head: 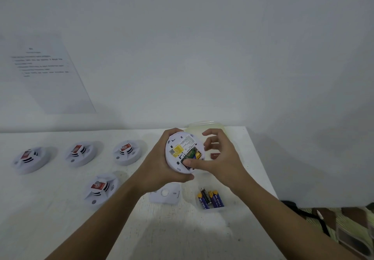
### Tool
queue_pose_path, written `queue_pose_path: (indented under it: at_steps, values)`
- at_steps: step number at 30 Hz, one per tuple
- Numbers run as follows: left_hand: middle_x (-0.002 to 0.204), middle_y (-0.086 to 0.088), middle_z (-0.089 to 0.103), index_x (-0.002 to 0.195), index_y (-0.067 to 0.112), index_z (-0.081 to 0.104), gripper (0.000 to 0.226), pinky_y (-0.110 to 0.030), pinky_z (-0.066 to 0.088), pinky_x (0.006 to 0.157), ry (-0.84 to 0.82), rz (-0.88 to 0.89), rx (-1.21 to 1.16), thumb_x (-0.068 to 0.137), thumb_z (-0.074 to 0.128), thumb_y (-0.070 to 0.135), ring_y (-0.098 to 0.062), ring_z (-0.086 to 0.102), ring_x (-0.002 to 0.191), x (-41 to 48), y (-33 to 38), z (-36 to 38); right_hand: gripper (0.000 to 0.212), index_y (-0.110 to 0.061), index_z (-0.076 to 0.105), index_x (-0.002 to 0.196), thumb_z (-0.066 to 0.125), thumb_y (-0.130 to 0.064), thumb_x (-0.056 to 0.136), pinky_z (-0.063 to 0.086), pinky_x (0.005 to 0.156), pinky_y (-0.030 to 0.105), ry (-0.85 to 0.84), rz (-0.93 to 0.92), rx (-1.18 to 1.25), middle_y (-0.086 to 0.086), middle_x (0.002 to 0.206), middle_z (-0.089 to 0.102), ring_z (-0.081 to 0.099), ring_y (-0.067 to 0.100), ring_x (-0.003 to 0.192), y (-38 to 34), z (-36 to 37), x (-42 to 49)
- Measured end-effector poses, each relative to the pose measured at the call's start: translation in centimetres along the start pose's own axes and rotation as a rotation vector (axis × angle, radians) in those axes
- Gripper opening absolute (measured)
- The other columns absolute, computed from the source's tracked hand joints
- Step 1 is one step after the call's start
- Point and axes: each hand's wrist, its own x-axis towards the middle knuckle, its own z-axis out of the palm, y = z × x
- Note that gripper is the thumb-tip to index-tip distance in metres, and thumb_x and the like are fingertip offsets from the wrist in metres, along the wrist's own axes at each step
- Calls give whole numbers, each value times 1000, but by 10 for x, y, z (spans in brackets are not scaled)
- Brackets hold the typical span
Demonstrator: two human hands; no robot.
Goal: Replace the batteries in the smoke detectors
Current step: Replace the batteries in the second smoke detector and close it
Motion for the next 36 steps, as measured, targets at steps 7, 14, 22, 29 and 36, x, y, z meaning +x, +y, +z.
queue_pose_path:
  at_steps: [7,14,22,29,36]
  values:
    - [119,21,59,136,29,42,94,-26,59,87,-23,3,41,61,95,7,-10,59,119,2,2,-4,78,-32,50,119,97,-27,57,56,66,19,-59,82,99,-2,106,68,70,16,93,-9,1,1]
    - [120,23,59,134,33,41,93,-24,58,89,-53,22,82,63,95,7,-10,59,119,-1,1,-7,73,-29,56,113,98,-27,54,60,70,27,-67,208,129,0,101,71,73,17,85,-10,1,5]
    - [121,21,58,135,24,43,92,-19,57,87,23,14,71,61,96,9,-10,57,121,-11,-1,-22,17,-19,72,95,77,-31,85,58,68,25,-28,101,181,-2,86,76,72,14,85,-15,11,4]
    - [129,11,60,135,27,46,96,-24,57,89,152,-76,76,57,97,4,-12,59,122,-51,-15,-69,5,-18,69,90,67,-20,94,50,68,17,-121,-121,-184,-6,81,70,66,10,77,10,54,4]
    - [123,23,60,134,23,48,96,-12,52,86,198,-142,75,55,97,3,-1,59,118,-84,-27,-99,40,-15,56,127,61,-36,93,46,85,35,-539,-212,-1001,6,119,56,54,25,110,26,108,4]
